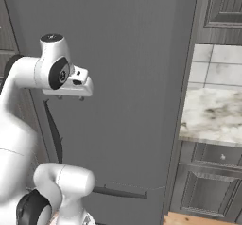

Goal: Take the cake and donut from the fridge and place them on the empty tray on the dining counter.

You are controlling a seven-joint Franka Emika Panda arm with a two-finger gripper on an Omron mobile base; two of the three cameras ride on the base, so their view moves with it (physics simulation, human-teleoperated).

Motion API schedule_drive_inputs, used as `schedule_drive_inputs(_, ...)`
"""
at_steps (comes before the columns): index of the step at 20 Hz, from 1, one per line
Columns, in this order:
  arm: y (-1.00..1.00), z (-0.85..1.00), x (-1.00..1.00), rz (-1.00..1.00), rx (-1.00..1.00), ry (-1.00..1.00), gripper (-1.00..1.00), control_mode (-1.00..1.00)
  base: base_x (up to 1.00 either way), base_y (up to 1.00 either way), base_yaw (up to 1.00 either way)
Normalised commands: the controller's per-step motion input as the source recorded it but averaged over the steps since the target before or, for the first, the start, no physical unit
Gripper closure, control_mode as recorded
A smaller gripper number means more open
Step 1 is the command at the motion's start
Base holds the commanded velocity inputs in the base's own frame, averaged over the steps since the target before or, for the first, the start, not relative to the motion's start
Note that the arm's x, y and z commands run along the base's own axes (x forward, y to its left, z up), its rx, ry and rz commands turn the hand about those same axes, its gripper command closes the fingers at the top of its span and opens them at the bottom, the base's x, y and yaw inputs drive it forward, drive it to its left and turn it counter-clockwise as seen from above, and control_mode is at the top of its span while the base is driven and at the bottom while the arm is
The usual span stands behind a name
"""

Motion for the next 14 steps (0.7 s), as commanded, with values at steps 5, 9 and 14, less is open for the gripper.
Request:
schedule_drive_inputs(5, 0.0, -0.22, -0.72, 0.0, 0.0, -0.08, -1.0, -1.0, 0.0, 0.0, 0.0)
schedule_drive_inputs(9, 0.0, -0.25, -0.61, 0.0, 0.0, -0.1, -1.0, -1.0, 0.0, 0.0, 0.0)
schedule_drive_inputs(14, 0.0, -0.29, -0.5, 0.0, 0.0, -0.1, -1.0, -1.0, 0.0, 0.0, 0.0)
